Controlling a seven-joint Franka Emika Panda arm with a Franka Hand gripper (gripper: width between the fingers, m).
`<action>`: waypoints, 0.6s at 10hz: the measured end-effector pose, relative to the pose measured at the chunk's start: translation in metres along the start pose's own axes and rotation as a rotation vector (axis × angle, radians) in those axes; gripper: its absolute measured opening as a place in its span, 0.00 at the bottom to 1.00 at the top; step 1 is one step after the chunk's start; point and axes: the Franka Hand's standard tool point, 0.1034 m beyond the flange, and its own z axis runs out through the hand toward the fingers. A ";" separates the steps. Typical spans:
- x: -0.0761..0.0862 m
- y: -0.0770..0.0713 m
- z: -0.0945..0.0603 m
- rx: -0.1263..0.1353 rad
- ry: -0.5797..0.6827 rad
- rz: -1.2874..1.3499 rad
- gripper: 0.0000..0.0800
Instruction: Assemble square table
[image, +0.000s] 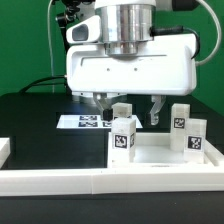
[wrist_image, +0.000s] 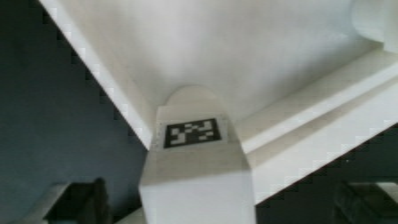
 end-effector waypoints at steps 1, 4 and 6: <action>-0.008 -0.005 -0.005 0.007 0.000 0.026 0.81; -0.008 -0.002 -0.002 0.002 -0.002 0.016 0.81; -0.008 -0.002 -0.002 0.002 -0.002 0.016 0.81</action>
Offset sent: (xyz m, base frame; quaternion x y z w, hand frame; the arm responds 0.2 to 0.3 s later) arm 0.0000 0.0000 0.0000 0.0000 0.0000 0.0000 1.0000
